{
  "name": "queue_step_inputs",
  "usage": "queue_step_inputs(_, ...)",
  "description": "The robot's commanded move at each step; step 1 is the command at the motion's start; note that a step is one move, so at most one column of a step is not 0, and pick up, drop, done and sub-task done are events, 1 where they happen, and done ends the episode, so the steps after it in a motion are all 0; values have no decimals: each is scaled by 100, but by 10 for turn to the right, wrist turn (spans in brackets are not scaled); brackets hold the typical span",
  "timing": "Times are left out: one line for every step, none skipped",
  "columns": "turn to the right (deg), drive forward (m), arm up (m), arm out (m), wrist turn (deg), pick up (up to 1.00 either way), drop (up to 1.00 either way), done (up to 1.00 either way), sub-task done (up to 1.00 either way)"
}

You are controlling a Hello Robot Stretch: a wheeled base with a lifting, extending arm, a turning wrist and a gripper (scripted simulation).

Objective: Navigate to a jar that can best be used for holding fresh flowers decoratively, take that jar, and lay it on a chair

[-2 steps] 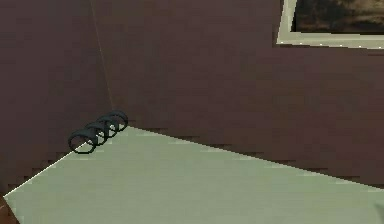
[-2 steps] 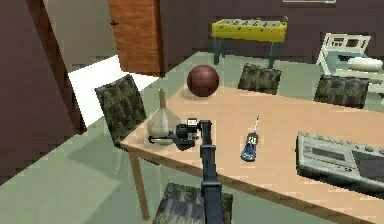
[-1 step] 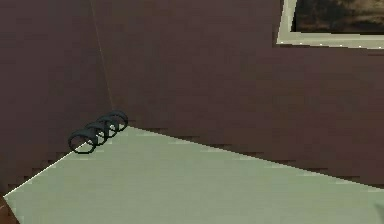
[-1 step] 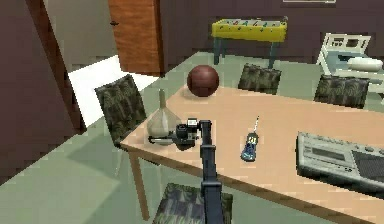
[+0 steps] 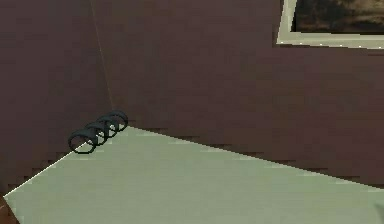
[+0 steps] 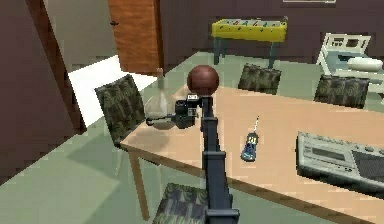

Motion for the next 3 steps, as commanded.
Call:
queue_step_inputs(0, 0, 18, 0, 0, 0, 0, 0, 0)
queue_step_inputs(0, 0, 0, 0, -450, 0, 0, 0, 0)
queue_step_inputs(0, 0, 0, 0, -450, 0, 0, 0, 0)
